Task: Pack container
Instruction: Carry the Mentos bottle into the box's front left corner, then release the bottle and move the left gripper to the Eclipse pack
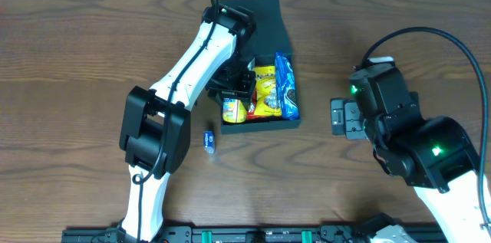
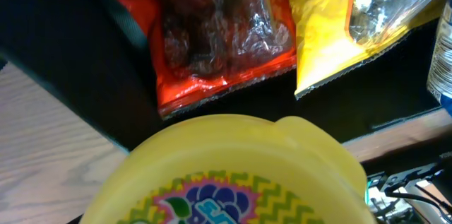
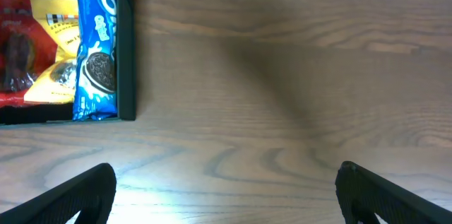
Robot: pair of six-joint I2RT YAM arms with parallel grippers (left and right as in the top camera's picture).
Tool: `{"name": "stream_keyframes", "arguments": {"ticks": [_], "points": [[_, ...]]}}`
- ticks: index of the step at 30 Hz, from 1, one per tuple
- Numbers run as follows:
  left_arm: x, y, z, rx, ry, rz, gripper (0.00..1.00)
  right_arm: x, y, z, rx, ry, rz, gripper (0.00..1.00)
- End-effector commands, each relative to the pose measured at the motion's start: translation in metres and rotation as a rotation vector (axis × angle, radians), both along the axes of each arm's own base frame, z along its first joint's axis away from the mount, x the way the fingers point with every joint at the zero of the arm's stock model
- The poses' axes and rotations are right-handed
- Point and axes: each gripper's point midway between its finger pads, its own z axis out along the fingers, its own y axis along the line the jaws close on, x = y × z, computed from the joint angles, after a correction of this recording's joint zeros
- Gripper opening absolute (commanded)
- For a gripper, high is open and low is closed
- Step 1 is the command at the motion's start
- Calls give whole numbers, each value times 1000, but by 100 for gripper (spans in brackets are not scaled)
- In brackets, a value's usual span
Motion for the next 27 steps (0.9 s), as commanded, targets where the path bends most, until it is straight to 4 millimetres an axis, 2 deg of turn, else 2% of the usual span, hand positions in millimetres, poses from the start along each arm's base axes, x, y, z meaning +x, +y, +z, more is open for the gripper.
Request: {"name": "stream_keyframes", "arguments": {"ticks": [1, 4, 5, 8, 10, 15, 19, 20, 23, 24, 27], "points": [[6, 0, 5, -10, -22, -9, 6, 0, -5, -1, -21, 2, -9, 99], [6, 0, 5, -11, -23, -9, 9, 0, -5, -1, -21, 2, -9, 99], [7, 0, 5, -12, -25, -9, 14, 0, -5, -1, -21, 2, -9, 99], [8, -1, 5, -13, -28, -9, 18, 0, -5, -1, -21, 2, -9, 99], [8, -1, 5, -14, -30, -9, 25, 0, -5, -1, -21, 2, -9, 99], [8, 0, 5, -10, -32, -10, 34, 0, -5, -1, -21, 2, -9, 99], [8, 4, 3, 11, -35, -14, 37, 0, -5, -1, -22, 3, -9, 99], [8, 4, 3, 12, -33, -14, 41, 0, -5, -1, -22, 3, -9, 99], [8, 4, 2, 13, -32, -14, 47, 0, -5, -1, -22, 4, -9, 99], [8, 4, 2, 13, -32, -14, 56, 0, -5, -1, -22, 4, -9, 99], [8, 4, 2, 13, -32, -15, 59, 0, -5, -1, -23, 5, -9, 99]]}}
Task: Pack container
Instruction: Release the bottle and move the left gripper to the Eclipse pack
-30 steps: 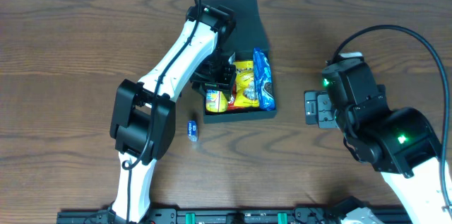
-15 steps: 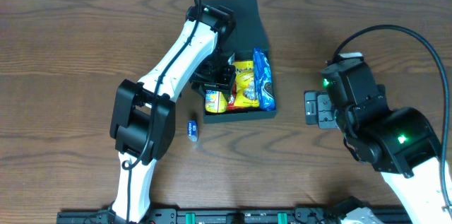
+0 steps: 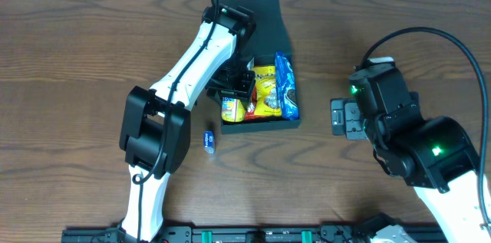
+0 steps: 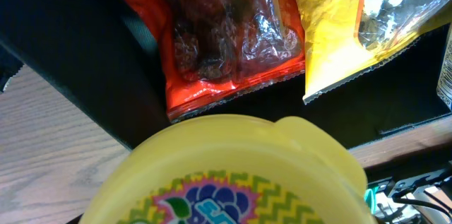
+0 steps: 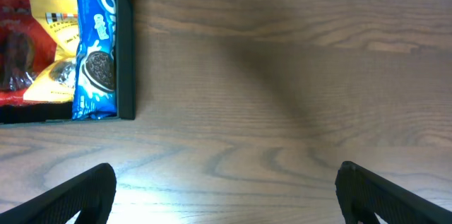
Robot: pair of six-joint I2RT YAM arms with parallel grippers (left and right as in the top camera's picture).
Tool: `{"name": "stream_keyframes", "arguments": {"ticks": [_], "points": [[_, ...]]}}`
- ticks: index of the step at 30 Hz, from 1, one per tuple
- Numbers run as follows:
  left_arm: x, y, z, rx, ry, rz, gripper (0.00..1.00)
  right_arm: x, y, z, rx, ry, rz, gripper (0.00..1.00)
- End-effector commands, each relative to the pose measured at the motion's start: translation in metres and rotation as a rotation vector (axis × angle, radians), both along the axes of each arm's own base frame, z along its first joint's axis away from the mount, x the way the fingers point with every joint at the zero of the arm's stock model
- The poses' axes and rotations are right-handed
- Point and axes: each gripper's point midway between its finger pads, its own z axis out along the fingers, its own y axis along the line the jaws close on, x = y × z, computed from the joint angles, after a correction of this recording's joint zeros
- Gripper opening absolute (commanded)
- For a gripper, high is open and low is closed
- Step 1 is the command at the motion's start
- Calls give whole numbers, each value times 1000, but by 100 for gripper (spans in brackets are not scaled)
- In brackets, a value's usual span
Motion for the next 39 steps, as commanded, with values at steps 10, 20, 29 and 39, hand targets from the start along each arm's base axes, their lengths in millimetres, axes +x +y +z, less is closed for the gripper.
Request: {"name": "stream_keyframes", "arguments": {"ticks": [10, 20, 29, 39], "points": [[7, 2, 2, 4, -29, -10, 81, 0, -5, -1, -22, 4, -9, 99], [27, 10, 65, -9, -257, -19, 95, -1, -6, -2, -26, 9, -9, 99], [-15, 66, 173, 63, -521, 75, 95, -2, -8, -2, -37, 11, -14, 99], [-84, 81, 137, 108, -698, 207, 95, -3, -8, -2, -38, 14, -15, 99]]}}
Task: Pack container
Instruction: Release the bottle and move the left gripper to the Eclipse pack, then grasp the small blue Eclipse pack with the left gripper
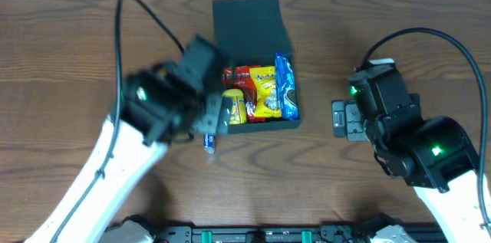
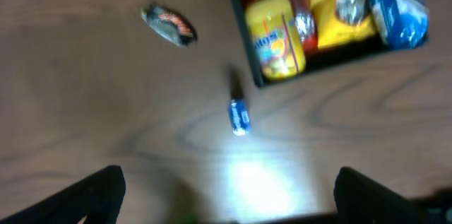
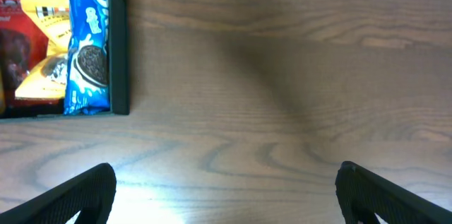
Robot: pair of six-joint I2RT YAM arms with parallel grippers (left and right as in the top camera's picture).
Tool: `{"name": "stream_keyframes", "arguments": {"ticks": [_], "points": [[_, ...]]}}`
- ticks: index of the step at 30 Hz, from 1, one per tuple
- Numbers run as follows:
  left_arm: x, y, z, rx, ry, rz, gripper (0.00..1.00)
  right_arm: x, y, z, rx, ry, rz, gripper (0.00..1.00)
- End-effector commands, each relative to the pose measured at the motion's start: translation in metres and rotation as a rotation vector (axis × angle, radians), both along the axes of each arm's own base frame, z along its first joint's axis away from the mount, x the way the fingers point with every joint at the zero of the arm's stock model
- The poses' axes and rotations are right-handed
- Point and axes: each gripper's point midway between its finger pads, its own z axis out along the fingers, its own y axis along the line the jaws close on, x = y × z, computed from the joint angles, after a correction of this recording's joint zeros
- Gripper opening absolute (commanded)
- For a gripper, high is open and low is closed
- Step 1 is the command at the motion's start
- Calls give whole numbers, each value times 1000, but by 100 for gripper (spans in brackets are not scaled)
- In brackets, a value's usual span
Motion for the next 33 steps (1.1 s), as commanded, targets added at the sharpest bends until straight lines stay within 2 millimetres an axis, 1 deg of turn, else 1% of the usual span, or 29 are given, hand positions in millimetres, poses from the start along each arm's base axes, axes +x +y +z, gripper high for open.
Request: {"name": "stream_keyframes", "arguments": {"ticks": [1, 5, 8, 11, 15, 21, 24, 29, 33], "points": [[-19, 12, -28, -4, -51, 136, 95, 0, -5, -1, -21, 1, -9, 99], [-39, 13, -70, -50, -98, 202, 95, 1, -5, 0, -19, -2, -9, 99], [-50, 21, -104, -21, -128, 252, 95, 1, -4, 0, -18, -5, -10, 99], [-55, 17, -132, -5, -127, 234, 95, 1, -4, 0, -18, -5, -9, 99], [-52, 14, -163, -8, -129, 234, 95, 2, -4, 0, -18, -5, -9, 99], [-45, 10, -190, 0, -145, 240, 95, 3, -4, 1, -15, -12, -10, 99], [-38, 10, -198, 30, -170, 248, 95, 4, -3, 2, -11, -20, -9, 99], [-24, 4, -217, 72, -166, 212, 95, 5, -3, 2, -11, -20, -9, 99], [-14, 8, -228, 87, -161, 235, 95, 4, -3, 2, -12, -19, -9, 99]]}}
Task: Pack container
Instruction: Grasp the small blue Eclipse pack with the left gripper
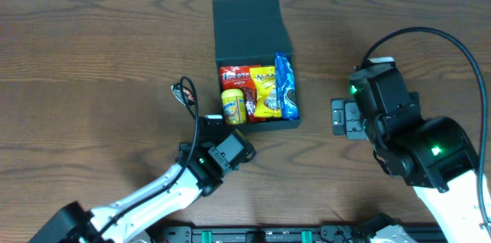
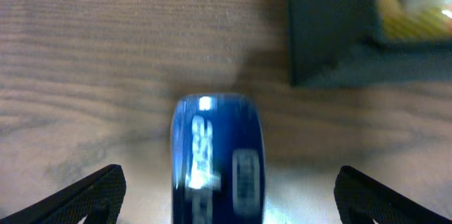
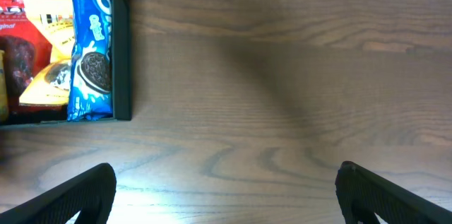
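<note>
The black box (image 1: pixel 261 126) stands open at mid table with its lid (image 1: pixel 245 14) folded back. Inside are a yellow cup (image 1: pixel 232 105), a red bag (image 1: pixel 232 74), a yellow bag (image 1: pixel 265 93) and a blue cookie pack (image 1: pixel 285 86). A small blue packet (image 2: pixel 215 157) lies on the table just in front of the box's left corner (image 2: pixel 332 26). My left gripper (image 2: pixel 226 196) is low over it, open, one finger on each side. In the overhead view that gripper (image 1: pixel 209 129) covers the packet. My right gripper (image 1: pixel 343 116) hangs open right of the box.
A small dark wrapped candy (image 1: pixel 184 93) lies on the table left of the box. The right wrist view shows the box's right wall (image 3: pixel 121 61), the cookie pack (image 3: pixel 92 54) and bare wood under the right gripper (image 3: pixel 226 196).
My left arm was raised over the table left of the box, seeing packet and candy from above. Now it reaches in low from the front, its open fingers astride the blue packet.
At first my left gripper was at the box's front left corner with the yellow cup filling its view, and stayed there. Then the cup lay in the box and the gripper was open, away from it. Now it is down at the blue packet. The right arm stayed put.
</note>
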Robot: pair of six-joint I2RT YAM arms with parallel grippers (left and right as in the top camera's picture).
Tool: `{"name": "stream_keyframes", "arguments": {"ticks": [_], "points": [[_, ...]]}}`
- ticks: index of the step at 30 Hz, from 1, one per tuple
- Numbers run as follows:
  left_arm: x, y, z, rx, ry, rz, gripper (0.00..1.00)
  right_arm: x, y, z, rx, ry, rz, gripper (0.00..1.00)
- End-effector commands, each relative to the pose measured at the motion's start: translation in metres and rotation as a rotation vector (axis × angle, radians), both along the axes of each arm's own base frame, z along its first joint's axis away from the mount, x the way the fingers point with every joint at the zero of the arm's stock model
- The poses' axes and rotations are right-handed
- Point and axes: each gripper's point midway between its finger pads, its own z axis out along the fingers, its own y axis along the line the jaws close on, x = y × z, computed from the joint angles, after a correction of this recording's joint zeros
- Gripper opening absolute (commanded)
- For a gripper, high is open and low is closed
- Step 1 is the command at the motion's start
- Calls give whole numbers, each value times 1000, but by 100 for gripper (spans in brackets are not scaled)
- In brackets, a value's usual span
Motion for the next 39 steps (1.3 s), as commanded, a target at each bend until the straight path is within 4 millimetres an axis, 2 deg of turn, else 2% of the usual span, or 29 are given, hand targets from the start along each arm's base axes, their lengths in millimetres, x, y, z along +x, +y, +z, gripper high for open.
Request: {"name": "stream_keyframes", "arguments": {"ticks": [1, 9, 10, 14, 15, 17, 20, 24, 26, 35, 39], "points": [[6, 13, -8, 55, 2, 15, 95, 1, -4, 0, -19, -3, -9, 99], [25, 17, -7, 41, -22, 11, 96, 1, -4, 1, -18, -4, -9, 99], [26, 17, -7, 37, -23, 14, 99, 1, -4, 0, -19, -3, -9, 99], [27, 14, -8, 5, -10, 16, 75, 1, -4, 1, -18, -4, -9, 99], [27, 14, -8, 6, -10, 15, 73, 1, -4, 0, -18, -3, -9, 99], [27, 14, -8, 5, -9, 15, 62, 1, -4, 0, -18, -3, -9, 99], [26, 13, -9, 2, -3, 7, 54, 1, -4, 0, -18, -3, -9, 99], [24, 10, -10, -5, 9, -10, 50, 1, -4, 0, -18, -3, -9, 99], [24, 10, -10, -8, 10, -11, 44, 1, -4, 0, -18, -3, -9, 99], [21, 7, -11, -20, 28, -27, 28, 1, -4, 0, -18, -3, -9, 99], [21, 7, -11, -20, 28, -27, 24, 1, -4, 0, -18, -3, -9, 99]]}}
